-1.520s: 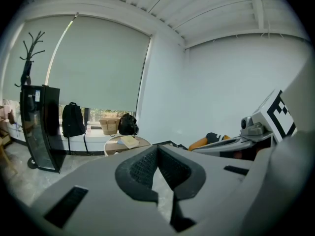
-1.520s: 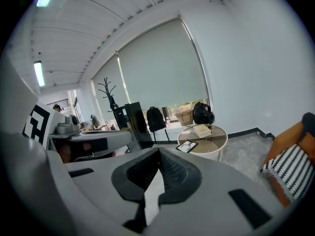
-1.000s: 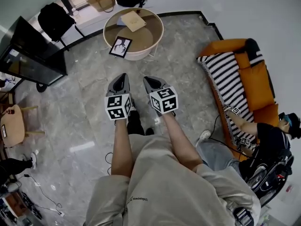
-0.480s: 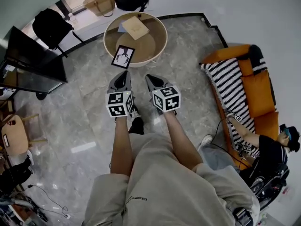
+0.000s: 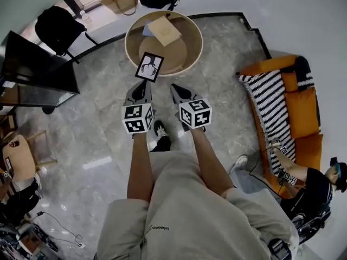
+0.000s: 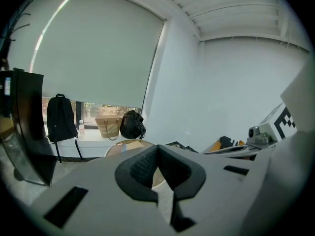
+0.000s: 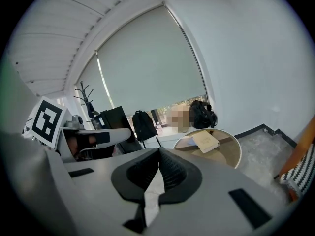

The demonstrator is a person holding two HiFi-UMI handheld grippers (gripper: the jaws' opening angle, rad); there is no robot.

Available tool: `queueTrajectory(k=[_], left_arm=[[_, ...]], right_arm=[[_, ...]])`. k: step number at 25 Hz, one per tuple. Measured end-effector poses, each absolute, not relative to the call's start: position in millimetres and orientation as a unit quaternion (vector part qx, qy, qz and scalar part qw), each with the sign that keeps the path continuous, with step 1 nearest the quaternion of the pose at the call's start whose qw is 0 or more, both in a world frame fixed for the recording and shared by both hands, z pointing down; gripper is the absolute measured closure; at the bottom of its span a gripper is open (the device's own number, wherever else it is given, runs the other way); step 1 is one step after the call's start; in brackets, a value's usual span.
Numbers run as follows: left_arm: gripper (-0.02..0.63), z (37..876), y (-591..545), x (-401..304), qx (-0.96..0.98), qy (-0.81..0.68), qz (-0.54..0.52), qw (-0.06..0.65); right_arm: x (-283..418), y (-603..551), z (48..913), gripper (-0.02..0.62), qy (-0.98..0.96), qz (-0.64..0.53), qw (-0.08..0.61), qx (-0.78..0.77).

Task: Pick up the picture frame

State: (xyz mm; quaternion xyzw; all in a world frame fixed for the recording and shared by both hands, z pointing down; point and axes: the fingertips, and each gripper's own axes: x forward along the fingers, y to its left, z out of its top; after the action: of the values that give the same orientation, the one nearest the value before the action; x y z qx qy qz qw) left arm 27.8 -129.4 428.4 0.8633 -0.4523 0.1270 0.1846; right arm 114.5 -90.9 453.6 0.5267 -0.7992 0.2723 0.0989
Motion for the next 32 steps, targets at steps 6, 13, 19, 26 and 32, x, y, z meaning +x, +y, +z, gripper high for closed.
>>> queueTrajectory(k=[6,13,19,26,32], left_arm=[[0.587,436,-159,-5,0.859,-0.454,0.12,0.202],[0.586,462,-173,-23,0.848,-0.46,0.117,0.236],[0.586,476,-188,-24,0.841,-0.464,0.125,0.247],[0.586,490,-238,-38,0.813,-0.501,0.117,0.271],[0.586,523,-277,-36,0.789,-0.52,0.13,0.301]], right_arm=[[97,-124,450,0.563,-0.788,0.301,0.014,0.537],[85,-137,461,0.563,-0.788,0.316,0.002,0.528],[74,-161,466,0.563,-0.808,0.3,0.004,0.507],[68,-218,470,0.563,-0.833,0.284,0.039,0.473],[70,-274,495,0.563,-0.842,0.275,0.09,0.456]])
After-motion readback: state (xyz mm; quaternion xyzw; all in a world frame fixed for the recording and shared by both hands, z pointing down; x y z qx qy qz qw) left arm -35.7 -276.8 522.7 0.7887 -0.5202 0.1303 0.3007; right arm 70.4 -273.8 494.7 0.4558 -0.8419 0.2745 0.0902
